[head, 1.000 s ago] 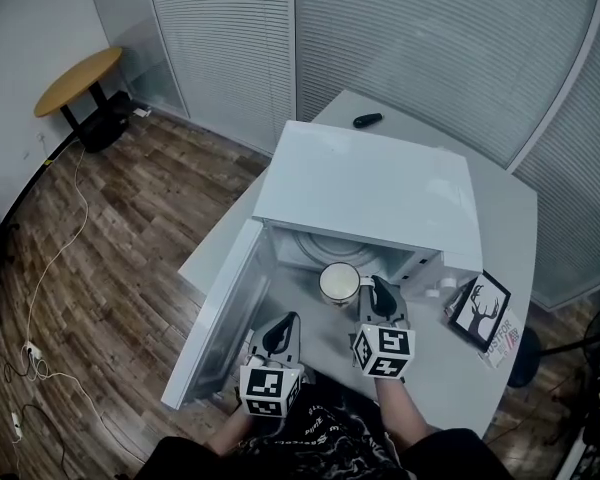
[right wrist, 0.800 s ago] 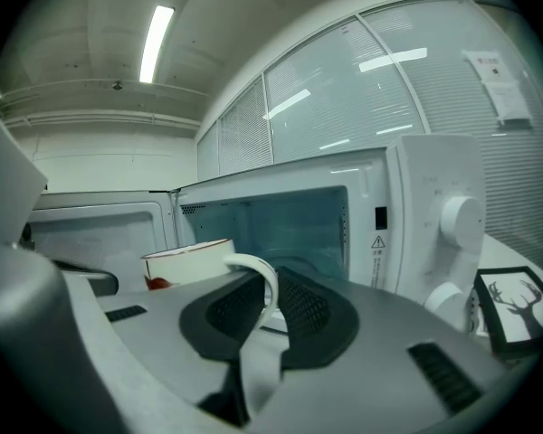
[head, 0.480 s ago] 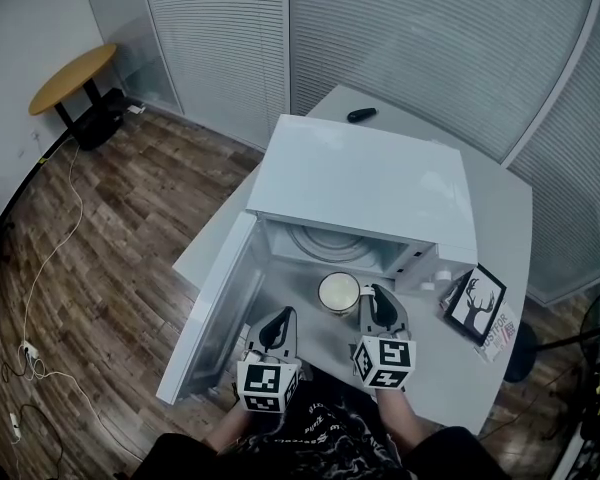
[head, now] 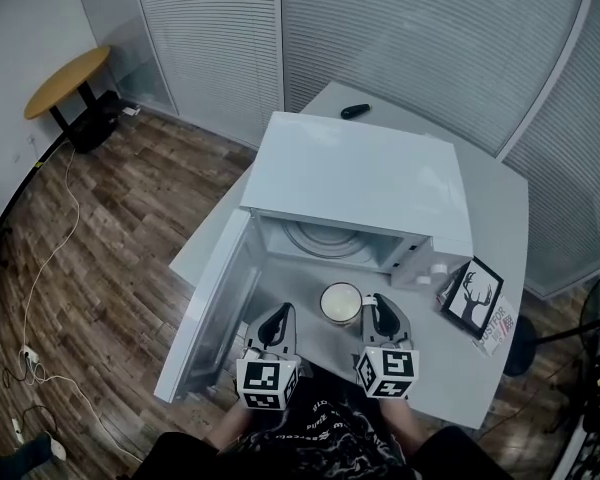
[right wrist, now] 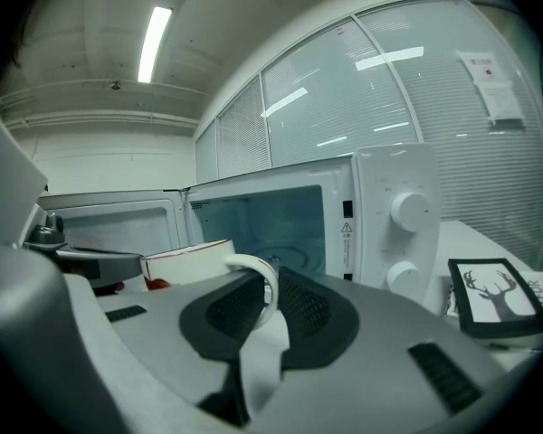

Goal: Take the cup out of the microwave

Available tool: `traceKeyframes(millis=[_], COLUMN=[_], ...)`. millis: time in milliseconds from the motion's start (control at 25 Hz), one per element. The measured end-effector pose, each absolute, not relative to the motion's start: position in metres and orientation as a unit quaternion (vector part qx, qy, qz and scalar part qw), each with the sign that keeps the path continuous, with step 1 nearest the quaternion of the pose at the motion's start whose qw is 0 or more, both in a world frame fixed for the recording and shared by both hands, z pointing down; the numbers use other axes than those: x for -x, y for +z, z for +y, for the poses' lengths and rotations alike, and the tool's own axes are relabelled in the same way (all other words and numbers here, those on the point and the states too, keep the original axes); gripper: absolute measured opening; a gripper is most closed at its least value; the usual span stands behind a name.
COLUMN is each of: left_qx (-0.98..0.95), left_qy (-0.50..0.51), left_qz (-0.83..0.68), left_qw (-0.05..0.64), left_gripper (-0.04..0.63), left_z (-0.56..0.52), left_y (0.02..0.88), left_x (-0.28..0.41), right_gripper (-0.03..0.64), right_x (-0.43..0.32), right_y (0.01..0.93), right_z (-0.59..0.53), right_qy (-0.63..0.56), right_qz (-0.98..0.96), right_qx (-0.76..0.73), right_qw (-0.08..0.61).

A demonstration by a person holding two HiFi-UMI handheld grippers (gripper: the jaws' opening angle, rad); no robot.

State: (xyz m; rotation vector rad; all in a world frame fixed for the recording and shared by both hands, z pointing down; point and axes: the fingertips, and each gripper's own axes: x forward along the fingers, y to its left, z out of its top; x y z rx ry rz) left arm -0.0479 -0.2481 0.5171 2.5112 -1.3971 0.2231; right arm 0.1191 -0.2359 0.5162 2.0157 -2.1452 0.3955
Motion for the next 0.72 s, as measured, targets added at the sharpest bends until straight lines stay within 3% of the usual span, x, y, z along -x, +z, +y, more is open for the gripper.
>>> traceKeyframes(millis=[720], left_qx=[-0.872], left_qy=[0.074], left_qz=[-0.471], left_qw=[0.115], left_gripper=[0.006], left_z=[-0.251], left_y=[0.511], left_x=[0.034], right_gripper=[0.048], right_x=[-0.121], right_y=[0.512], right_z=[-0.208], right_qy=[0.124], right_qz=[-0.722], right_qx=[-0.677], right_qw=[0.071])
